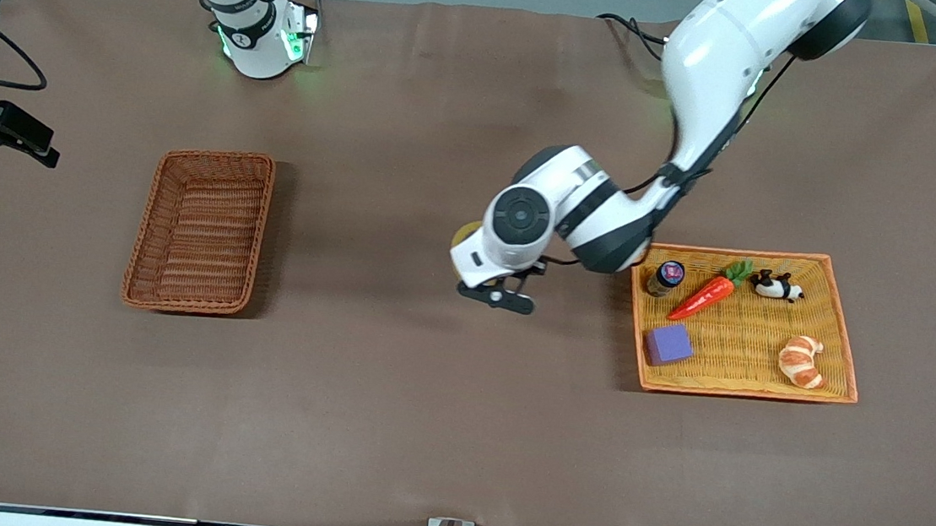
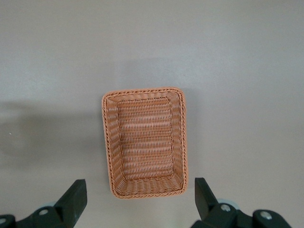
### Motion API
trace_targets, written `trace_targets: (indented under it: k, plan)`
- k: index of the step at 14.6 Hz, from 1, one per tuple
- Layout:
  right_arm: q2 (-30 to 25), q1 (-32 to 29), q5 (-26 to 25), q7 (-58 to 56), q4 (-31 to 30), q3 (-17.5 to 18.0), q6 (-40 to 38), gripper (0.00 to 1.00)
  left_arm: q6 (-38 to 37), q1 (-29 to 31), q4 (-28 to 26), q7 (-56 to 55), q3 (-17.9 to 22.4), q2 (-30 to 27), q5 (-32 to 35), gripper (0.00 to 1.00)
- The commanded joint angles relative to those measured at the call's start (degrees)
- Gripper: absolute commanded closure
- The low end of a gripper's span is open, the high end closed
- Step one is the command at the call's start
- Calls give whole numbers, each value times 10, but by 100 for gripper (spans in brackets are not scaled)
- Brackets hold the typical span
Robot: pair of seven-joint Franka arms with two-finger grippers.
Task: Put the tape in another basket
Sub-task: 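Lift the tape roll with the left gripper and carry it toward the basket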
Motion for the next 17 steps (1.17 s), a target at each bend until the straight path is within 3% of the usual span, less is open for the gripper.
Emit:
trace_targets:
  k: [1, 6, 8, 9, 10, 11, 14, 17]
  plan:
    - [-8, -10, 12, -7, -10, 6, 0, 0, 18, -47, 57, 2, 13, 52, 3, 99]
    - [-8, -9, 12, -7, -10, 6, 0, 0, 98, -122, 87, 5, 71, 97, 2, 91]
    - [-8, -10, 12, -7, -10, 6, 2, 0, 103, -129, 84, 5, 77, 100, 3, 79]
    - [-8, -10, 12, -7, -10, 6, 2, 0, 104, -129, 84, 5, 77, 98, 3, 51]
    - [-8, -10, 12, -7, -10, 6, 2, 0, 103, -127, 81, 2, 77, 91, 5, 9]
    - [-8, -10, 12, -7, -10, 6, 3, 0, 99, -125, 79, -2, 77, 84, 5, 0]
    - [-8, -7, 12, -4, -9, 7, 1, 0, 81, -95, 73, 4, 75, 37, 3, 0]
    - [-10, 22, 12, 3, -9, 15, -7, 0, -1, -38, 61, 19, 68, -39, 3, 0]
